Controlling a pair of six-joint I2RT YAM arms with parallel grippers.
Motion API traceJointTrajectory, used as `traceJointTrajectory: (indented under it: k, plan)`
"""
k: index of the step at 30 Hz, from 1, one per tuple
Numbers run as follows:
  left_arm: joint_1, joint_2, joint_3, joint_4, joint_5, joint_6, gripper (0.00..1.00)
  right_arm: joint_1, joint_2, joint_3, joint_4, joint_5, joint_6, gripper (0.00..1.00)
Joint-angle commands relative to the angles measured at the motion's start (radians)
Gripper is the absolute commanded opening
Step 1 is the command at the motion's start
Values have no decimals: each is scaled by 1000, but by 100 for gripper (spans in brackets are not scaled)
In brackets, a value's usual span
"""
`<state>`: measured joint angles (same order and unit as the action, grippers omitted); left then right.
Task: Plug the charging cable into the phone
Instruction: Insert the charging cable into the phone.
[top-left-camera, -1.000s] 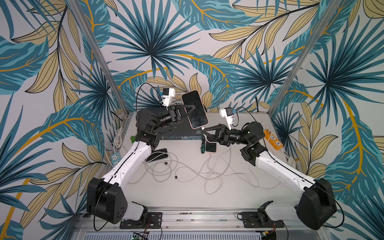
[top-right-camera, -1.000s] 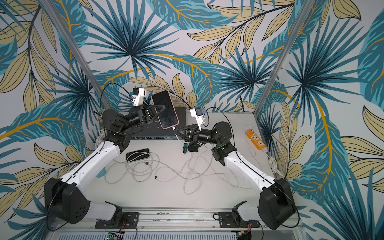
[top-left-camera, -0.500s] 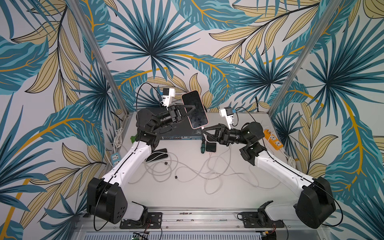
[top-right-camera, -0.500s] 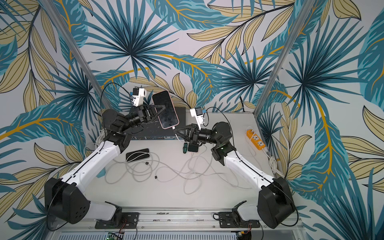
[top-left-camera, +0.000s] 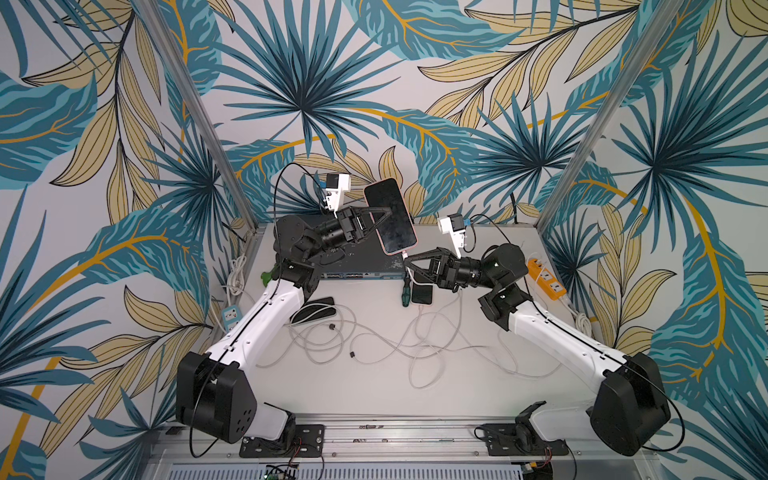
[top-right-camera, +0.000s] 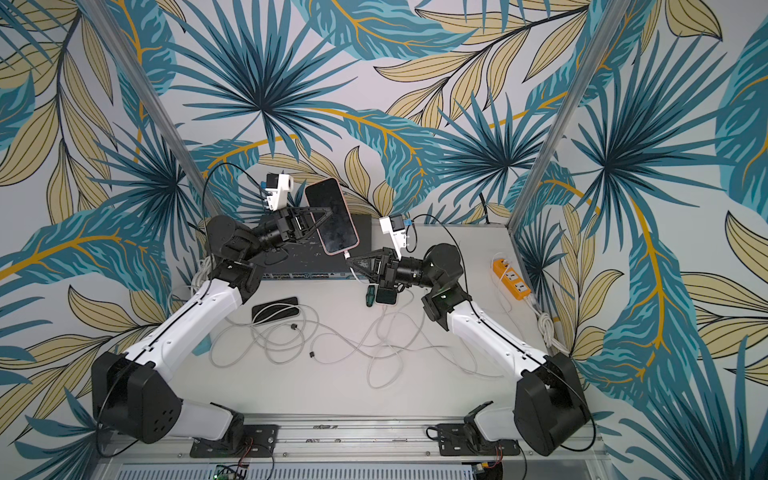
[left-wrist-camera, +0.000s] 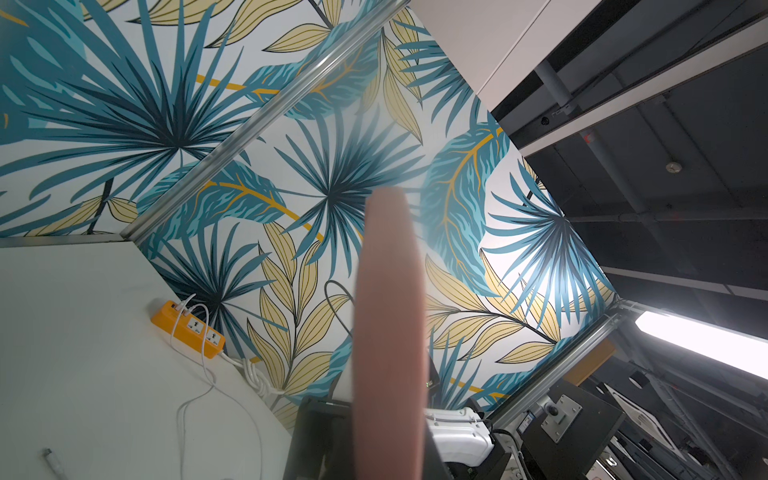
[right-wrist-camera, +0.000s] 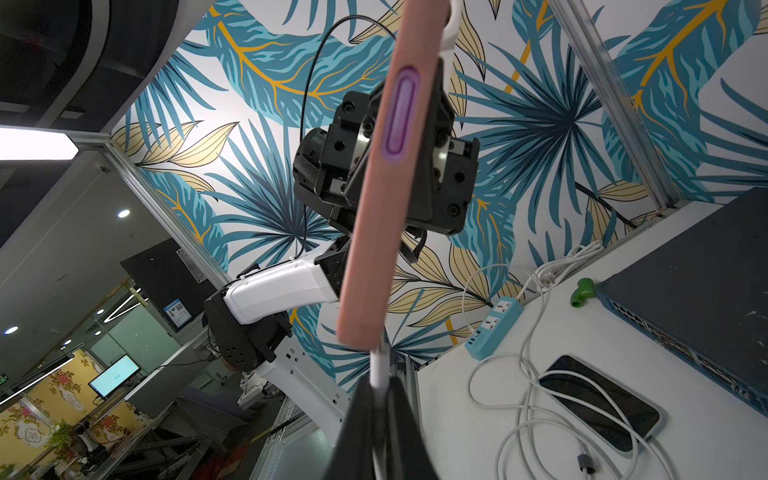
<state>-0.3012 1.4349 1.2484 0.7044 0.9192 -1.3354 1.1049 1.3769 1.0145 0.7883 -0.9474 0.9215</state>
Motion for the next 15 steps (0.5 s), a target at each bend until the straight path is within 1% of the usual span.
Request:
traceJointTrajectory:
  k: [1,15]
  plan:
    - [2,-4,42,13,-22,29,0,0,1,-17,45,-9,4,0]
    - [3,-6,44,0,-18,47,0,1,-13,-21,19,-5,-14,0]
